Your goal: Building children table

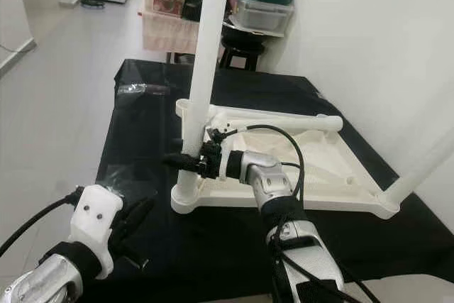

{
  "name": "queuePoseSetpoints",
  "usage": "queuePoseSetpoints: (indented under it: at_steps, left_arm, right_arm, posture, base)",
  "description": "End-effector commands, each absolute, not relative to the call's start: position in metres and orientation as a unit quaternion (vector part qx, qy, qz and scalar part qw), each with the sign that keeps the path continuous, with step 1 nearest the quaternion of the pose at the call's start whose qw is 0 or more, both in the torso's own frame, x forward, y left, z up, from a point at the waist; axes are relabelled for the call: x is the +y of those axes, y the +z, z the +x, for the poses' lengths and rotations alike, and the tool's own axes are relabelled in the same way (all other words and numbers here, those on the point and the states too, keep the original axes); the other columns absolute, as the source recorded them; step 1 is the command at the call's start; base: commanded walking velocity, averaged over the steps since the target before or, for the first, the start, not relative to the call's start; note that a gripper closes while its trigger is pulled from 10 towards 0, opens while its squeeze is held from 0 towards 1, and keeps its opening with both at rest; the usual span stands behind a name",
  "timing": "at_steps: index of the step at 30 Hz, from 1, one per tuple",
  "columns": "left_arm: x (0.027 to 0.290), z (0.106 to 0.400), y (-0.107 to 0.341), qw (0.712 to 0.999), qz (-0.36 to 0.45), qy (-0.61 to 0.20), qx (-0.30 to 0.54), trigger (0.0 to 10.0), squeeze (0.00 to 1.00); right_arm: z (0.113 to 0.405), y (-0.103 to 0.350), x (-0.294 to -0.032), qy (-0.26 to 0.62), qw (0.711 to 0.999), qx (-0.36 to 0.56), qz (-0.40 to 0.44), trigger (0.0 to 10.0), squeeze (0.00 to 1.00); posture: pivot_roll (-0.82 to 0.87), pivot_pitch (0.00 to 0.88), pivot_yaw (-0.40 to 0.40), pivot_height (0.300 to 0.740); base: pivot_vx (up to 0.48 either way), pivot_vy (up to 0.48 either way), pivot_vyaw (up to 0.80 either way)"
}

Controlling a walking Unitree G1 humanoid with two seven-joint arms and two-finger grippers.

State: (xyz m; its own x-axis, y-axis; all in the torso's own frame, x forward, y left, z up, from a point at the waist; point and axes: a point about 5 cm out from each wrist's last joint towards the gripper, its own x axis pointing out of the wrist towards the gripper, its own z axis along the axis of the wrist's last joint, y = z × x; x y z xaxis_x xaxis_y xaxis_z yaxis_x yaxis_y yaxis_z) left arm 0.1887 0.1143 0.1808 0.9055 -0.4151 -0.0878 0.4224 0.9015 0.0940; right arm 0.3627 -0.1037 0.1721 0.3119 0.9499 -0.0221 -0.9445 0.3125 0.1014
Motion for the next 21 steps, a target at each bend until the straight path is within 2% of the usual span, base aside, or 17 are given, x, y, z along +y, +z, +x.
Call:
queuePoseSetpoints:
  at_steps: [1,6,7,8,9,10,11,12,13,14,15,16,17,18,20,21]
  left_arm:
    - [0.111,0.189,0.18,0.973,0.054,-0.219,0.036,10.0,0.0]
    - [0.111,0.188,0.18,0.973,0.054,-0.22,0.037,10.0,0.0]
    - [0.111,0.188,0.179,0.973,0.054,-0.221,0.038,10.0,0.0]
    - [0.112,0.188,0.179,0.973,0.054,-0.221,0.038,10.0,0.0]
    - [0.113,0.187,0.179,0.973,0.054,-0.222,0.04,10.0,0.0]
    - [0.115,0.187,0.179,0.972,0.055,-0.224,0.042,10.0,0.0]
    - [0.115,0.187,0.179,0.972,0.055,-0.224,0.042,10.0,0.0]
    - [0.115,0.187,0.179,0.972,0.056,-0.224,0.042,10.0,0.0]
    - [0.115,0.187,0.179,0.972,0.056,-0.224,0.042,10.0,0.0]
    - [0.116,0.188,0.179,0.972,0.056,-0.224,0.043,10.0,0.0]
    - [0.116,0.188,0.179,0.972,0.056,-0.224,0.043,10.0,0.0]
    - [0.116,0.189,0.177,0.971,0.049,-0.228,0.047,10.0,0.0]
    - [0.116,0.189,0.177,0.971,0.046,-0.229,0.048,10.0,0.0]
    - [0.116,0.189,0.177,0.971,0.046,-0.229,0.048,10.0,0.0]
    - [0.11,0.188,0.179,0.968,0.051,-0.244,0.041,10.0,0.0]
    - [0.11,0.188,0.179,0.968,0.051,-0.244,0.041,10.0,0.0]
  right_arm:
    - [0.361,0.172,-0.107,0.598,0.799,0.037,0.047,0.0,0.0]
    - [0.359,0.165,-0.117,0.575,0.816,0.029,0.044,0.0,0.0]
    - [0.358,0.16,-0.119,0.556,0.83,0.033,0.039,0.0,0.0]
    - [0.355,0.148,-0.118,0.516,0.855,0.048,0.032,0.0,0.0]
    - [0.352,0.133,-0.113,0.445,0.893,0.059,0.034,0.0,0.0]
    - [0.329,0.1,-0.1,0.22,0.967,0.066,0.114,0.0,0.0]
    - [0.315,0.088,-0.098,0.154,0.972,0.078,0.157,0.0,0.0]
    - [0.306,0.083,-0.096,0.124,0.972,0.085,0.182,0.0,0.0]
    - [0.303,0.08,-0.095,0.12,0.97,0.088,0.192,0.0,0.0]
    - [0.308,0.106,-0.083,0.21,0.968,0.017,0.134,0.0,0.0]
    - [0.308,0.106,-0.083,0.21,0.968,0.017,0.134,0.0,0.0]
    - [0.317,0.128,-0.073,0.285,0.956,-0.036,0.058,0.0,0.0]
    - [0.319,0.132,-0.072,0.297,0.953,-0.044,0.043,0.0,0.0]
    - [0.319,0.132,-0.072,0.297,0.953,-0.044,0.043,0.0,0.0]
    - [0.314,0.102,-0.066,0.309,0.95,0.033,0.039,0.0,0.0]
    - [0.314,0.102,-0.066,0.309,0.95,0.033,0.039,0.0,0.0]
  posture:
    - [0.19,0.0,-0.187,0.74]
    - [0.18,0.0,-0.181,0.74]
    - [0.17,0.0,-0.18,0.74]
    - [0.17,0.0,-0.178,0.74]
    - [0.15,0.0,-0.18,0.74]
    - [0.14,0.0,-0.171,0.74]
    - [0.14,0.0,-0.171,0.74]
    - [0.14,0.0,-0.171,0.74]
    - [0.14,0.0,-0.171,0.74]
    - [0.1,0.0,-0.139,0.74]
    - [0.1,0.0,-0.139,0.74]
    - [0.1,0.0,-0.139,0.74]
    - [0.1,0.0,-0.139,0.74]
    - [0.1,0.0,-0.139,0.74]
    - [0.13,0.0,-0.163,0.74]
    - [0.13,0.0,-0.163,0.74]
  base:
    - [0.0,0.0,0.0]
    - [0.0,0.0,0.0]
    - [0.0,0.0,0.0]
    - [0.0,0.0,0.0]
    - [0.0,0.0,0.0]
    - [0.0,0.0,0.0]
    - [0.0,0.0,0.0]
    - [0.0,0.0,0.0]
    - [0.0,0.0,0.0]
    - [0.0,0.0,0.0]
    - [0.0,0.0,0.0]
    - [0.0,0.0,0.0]
    - [0.0,0.0,0.0]
    - [0.0,0.0,0.0]
    - [0.0,0.0,0.0]
    - [0.0,0.0,0.0]
